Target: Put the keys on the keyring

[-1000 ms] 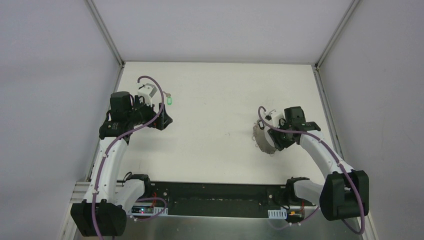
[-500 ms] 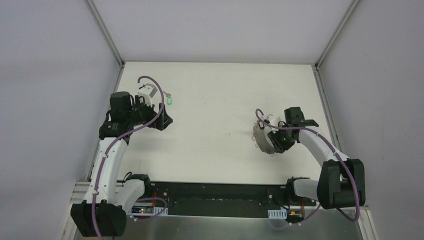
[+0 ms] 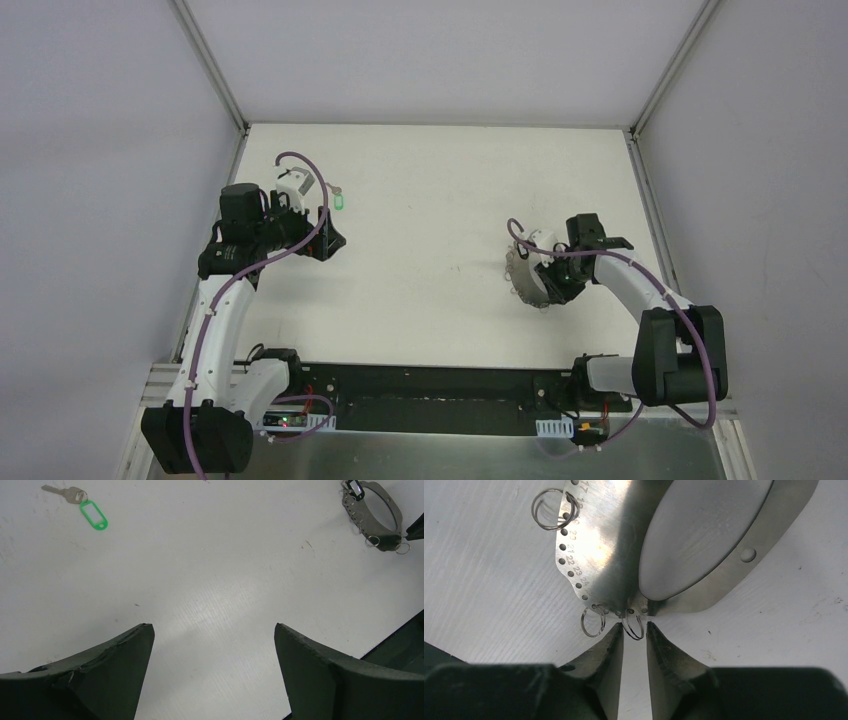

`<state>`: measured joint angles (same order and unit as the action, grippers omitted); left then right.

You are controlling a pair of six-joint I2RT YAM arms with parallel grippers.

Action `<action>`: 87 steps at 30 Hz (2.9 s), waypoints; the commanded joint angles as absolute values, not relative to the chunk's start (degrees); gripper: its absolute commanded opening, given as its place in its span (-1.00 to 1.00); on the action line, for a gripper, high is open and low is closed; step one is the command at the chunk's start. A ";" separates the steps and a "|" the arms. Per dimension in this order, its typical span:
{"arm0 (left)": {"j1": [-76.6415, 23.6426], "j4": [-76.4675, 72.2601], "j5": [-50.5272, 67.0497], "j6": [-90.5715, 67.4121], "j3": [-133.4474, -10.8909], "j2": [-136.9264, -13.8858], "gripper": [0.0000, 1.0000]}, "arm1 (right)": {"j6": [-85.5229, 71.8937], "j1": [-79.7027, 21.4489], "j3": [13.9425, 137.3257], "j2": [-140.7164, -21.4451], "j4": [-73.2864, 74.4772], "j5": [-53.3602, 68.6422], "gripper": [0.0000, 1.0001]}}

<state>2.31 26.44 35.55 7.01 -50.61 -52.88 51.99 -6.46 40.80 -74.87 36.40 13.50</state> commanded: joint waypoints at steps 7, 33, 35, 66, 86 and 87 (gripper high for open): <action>2.29 25.66 37.30 7.92 -50.71 -53.19 0.87 | 54.40 -6.22 44.75 -74.49 40.96 17.82 -1.00; -15.87 28.39 36.66 6.90 -63.92 -60.43 0.80 | 37.51 -19.56 75.32 -73.10 39.48 45.92 -1.00; -17.01 27.86 38.71 5.65 -65.59 -61.98 0.80 | 35.63 -20.54 74.97 -73.12 36.90 48.38 -1.00; -33.93 22.49 50.95 4.82 -78.11 -75.98 -0.21 | 11.77 -26.39 72.21 -79.00 12.69 72.41 -1.00; -36.56 15.14 50.11 1.22 -74.49 -75.45 -0.63 | 4.33 -26.28 68.12 -76.31 3.95 74.34 -1.00; -36.56 14.90 50.14 1.08 -74.37 -75.41 -0.64 | 3.97 -26.20 68.02 -76.28 3.52 74.46 -1.00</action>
